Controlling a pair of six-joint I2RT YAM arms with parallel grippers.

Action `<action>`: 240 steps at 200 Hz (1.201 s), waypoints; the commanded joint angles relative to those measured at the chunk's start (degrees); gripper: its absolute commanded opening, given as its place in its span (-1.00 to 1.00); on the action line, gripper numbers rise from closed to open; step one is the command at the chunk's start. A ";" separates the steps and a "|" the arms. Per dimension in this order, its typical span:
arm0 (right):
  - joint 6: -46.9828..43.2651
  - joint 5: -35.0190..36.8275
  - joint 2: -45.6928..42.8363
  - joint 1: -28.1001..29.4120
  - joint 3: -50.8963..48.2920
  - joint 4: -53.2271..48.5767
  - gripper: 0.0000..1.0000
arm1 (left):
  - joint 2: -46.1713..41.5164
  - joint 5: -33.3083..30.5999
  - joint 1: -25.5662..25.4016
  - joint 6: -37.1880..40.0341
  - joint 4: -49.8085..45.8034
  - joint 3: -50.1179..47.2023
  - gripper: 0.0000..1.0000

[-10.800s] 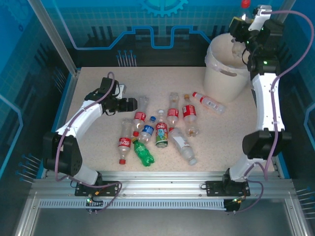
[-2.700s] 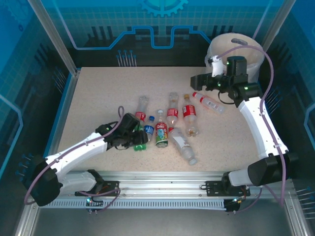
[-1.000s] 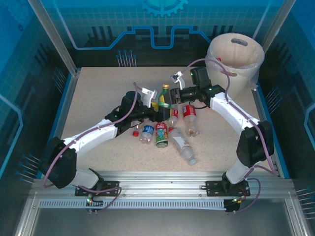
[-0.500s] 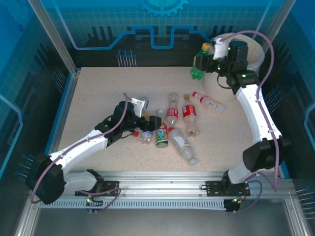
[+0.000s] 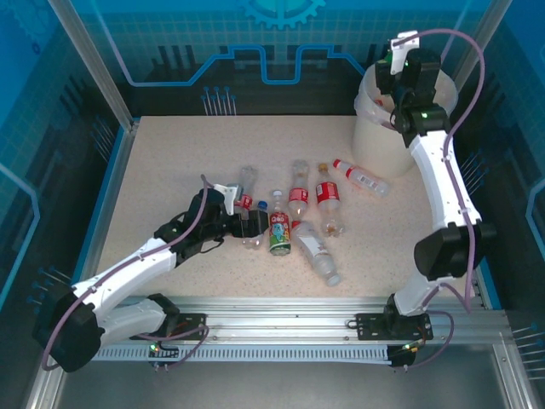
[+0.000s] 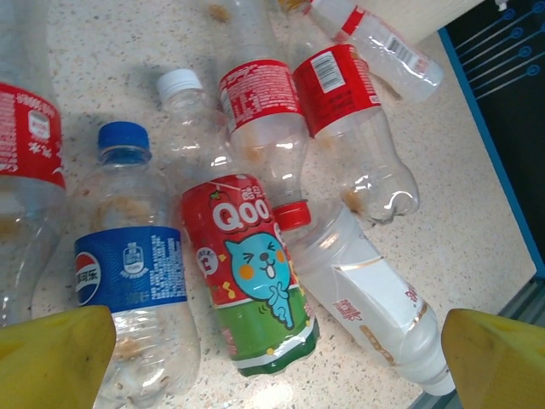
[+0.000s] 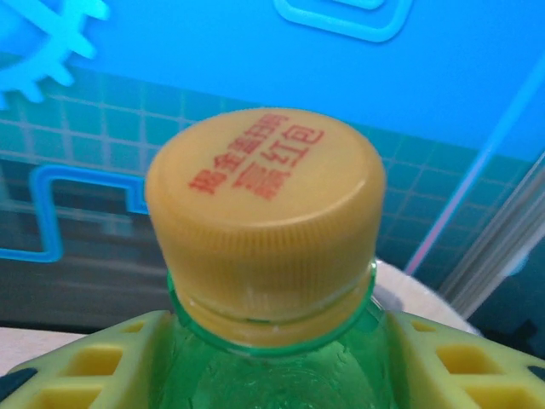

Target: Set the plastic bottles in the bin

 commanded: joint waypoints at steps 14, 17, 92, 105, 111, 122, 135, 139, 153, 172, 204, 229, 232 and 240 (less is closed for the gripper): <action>-4.89 7.00 5.15 -1.48 5.03 -3.66 -0.39 | 0.90 -7.09 0.22 -1.65 -9.90 2.85 0.97; -4.88 7.09 5.42 -1.54 5.03 -3.64 -0.39 | 0.92 -7.61 0.26 -1.62 -10.61 3.14 0.97; -11.11 12.87 11.17 -1.16 -0.68 7.49 -0.38 | -0.93 -11.66 0.26 -1.05 -16.06 3.53 0.93; -10.76 12.37 11.89 -1.65 -1.33 8.01 -0.38 | -1.09 -12.11 0.28 -1.03 -16.43 3.50 0.93; -10.04 12.00 12.54 -2.09 -1.23 7.49 -0.37 | -1.18 -12.21 0.32 -0.98 -16.68 3.46 0.93; -8.41 10.89 13.71 -2.90 -0.33 5.82 -0.37 | -1.22 -12.62 0.30 -0.90 -16.86 3.61 0.93; -7.14 9.74 15.01 -3.80 0.64 4.28 -0.36 | -1.06 -13.33 0.31 -0.70 -17.22 3.90 0.92; -6.78 9.34 15.34 -3.97 1.03 3.63 -0.36 | -0.99 -13.56 0.34 -0.62 -17.38 4.00 0.91; -5.65 8.41 16.57 -4.50 2.63 1.10 -0.36 | -0.57 -13.90 0.59 -0.37 -17.84 4.67 0.89; -2.70 6.05 18.67 -5.58 6.07 -4.26 -0.33 | 0.49 -14.04 1.20 0.02 -18.18 5.56 0.86; 0.62 2.50 20.13 -7.20 8.96 -9.54 -0.22 | 2.93 -13.80 2.86 0.84 -17.84 6.89 0.83; 0.96 1.75 19.96 -7.64 9.73 -10.61 0.04 | 5.29 -13.19 4.14 1.86 -16.90 7.74 0.83; 0.96 1.75 19.87 -7.68 9.84 -10.71 0.08 | 5.58 -13.09 4.22 1.95 -16.77 7.84 0.83; 1.12 1.49 19.87 -7.87 10.23 -11.09 0.17 | 6.47 -13.09 4.48 2.37 -16.58 8.27 0.83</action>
